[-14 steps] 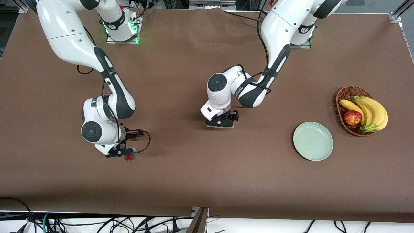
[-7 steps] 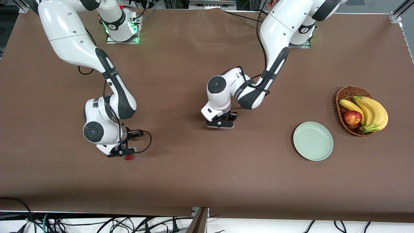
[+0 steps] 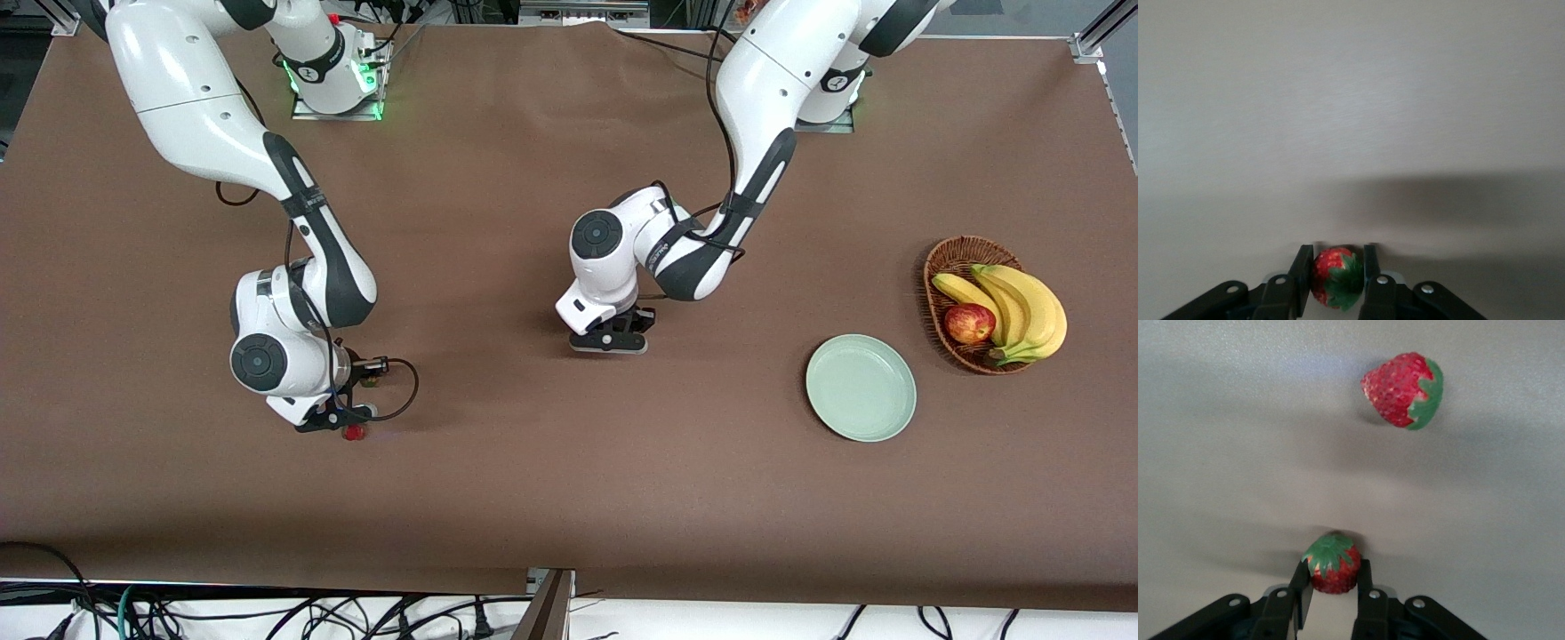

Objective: Collect all strawberries into plate
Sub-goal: 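Drop the strawberry on the plate while the right gripper carries another midway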

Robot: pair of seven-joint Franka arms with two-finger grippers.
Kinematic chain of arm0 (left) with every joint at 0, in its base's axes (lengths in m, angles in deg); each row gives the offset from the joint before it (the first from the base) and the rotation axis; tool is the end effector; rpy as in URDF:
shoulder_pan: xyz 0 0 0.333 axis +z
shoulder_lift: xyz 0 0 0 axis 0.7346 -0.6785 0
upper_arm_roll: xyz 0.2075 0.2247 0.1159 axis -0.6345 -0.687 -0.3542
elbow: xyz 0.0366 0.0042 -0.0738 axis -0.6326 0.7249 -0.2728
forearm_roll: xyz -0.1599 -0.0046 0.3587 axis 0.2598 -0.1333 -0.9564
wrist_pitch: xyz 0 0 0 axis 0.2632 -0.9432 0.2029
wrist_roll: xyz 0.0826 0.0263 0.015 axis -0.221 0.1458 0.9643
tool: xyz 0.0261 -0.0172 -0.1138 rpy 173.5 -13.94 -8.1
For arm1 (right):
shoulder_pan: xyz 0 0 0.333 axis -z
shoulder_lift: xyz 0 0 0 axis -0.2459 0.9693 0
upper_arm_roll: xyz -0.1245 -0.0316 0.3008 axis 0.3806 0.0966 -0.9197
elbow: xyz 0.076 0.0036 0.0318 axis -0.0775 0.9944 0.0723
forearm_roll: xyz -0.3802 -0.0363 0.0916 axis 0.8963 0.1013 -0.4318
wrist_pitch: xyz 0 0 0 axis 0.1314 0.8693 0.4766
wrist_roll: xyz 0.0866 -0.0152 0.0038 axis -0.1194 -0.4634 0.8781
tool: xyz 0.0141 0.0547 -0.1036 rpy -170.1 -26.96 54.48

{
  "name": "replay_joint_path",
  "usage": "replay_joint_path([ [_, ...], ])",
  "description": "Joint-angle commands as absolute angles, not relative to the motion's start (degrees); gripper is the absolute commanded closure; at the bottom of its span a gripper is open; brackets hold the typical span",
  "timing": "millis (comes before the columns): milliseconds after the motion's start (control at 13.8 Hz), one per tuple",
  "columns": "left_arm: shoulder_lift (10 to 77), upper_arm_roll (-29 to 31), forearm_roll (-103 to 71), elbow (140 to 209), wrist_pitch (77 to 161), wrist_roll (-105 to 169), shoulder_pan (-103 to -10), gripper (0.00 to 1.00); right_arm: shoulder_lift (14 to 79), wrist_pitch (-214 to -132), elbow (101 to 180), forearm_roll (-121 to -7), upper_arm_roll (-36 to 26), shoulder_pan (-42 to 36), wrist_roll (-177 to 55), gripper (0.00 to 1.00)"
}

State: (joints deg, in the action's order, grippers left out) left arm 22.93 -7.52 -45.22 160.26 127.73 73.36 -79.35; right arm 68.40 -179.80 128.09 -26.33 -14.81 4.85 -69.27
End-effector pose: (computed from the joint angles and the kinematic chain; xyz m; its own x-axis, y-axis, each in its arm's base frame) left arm 0.5539 -0.4454 0.1824 0.9973 -0.0666 0.0325 -0.0597 -0.9821 -0.1786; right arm 0.6810 0.1562 0.1801 0.9699 0.1749 -0.1696 0.1723 -0.9846 -0.0301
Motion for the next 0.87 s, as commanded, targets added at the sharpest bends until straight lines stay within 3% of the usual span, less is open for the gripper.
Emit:
replay_joint_path([
  [0,29.3,-9.3,-46.8,160.8,119.9,69.4,-78.0,0.81,67.2,-179.7,127.5,-26.4,-15.2,4.7,-69.4,0.9],
  [218,33.0,-9.2,-46.6,160.9,114.2,56.8,-72.7,0.8,66.4,-179.5,126.9,-26.6,-16.8,4.1,-69.5,0.9],
  [435,34.2,-9.3,-46.7,161.0,110.6,41.7,-67.8,0.79,66.1,-180.2,126.5,-26.4,-22.7,3.1,-84.3,0.9],
  [798,33.4,-8.6,-38.9,160.7,111.5,8.5,-53.5,0.78,70.8,-192.2,122.1,-26.0,-24.1,-10.8,-115.0,0.9],
])
